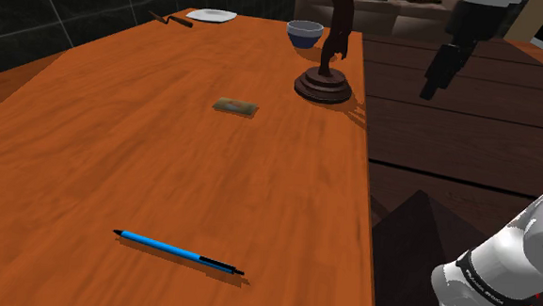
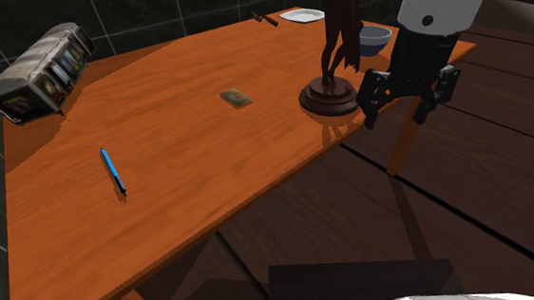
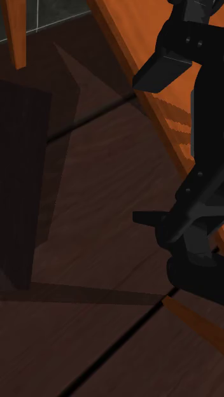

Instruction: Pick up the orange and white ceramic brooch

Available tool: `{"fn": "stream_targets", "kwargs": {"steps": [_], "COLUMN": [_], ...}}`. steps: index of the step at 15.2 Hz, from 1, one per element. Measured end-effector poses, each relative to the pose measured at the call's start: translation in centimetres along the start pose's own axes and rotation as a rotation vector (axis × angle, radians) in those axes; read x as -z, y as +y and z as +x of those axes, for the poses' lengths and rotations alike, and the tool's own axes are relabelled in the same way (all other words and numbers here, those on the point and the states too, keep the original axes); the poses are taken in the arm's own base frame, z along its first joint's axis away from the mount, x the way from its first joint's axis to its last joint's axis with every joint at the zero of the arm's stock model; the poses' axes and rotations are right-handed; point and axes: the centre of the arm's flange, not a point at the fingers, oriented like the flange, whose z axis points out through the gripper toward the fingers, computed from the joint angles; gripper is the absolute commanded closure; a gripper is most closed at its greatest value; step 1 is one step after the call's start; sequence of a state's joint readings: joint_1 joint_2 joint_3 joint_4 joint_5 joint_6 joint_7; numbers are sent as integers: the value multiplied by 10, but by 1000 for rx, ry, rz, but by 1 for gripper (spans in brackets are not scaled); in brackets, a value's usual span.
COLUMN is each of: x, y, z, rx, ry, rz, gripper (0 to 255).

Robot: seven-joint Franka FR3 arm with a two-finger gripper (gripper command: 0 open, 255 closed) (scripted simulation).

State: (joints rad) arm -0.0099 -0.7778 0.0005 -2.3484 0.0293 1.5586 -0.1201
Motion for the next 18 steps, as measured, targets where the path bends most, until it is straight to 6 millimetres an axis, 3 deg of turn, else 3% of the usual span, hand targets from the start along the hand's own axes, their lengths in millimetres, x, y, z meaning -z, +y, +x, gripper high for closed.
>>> {"fn": "stream_targets", "kwargs": {"steps": [2,4,18], "x": [-1,-5,-23], "y": [-3,-11,-121], "z": [6,26,175], "rx": [6,28,213], "ry": [0,-1,0], "rz": [0,-2,-11], "gripper": [0,0,0]}}
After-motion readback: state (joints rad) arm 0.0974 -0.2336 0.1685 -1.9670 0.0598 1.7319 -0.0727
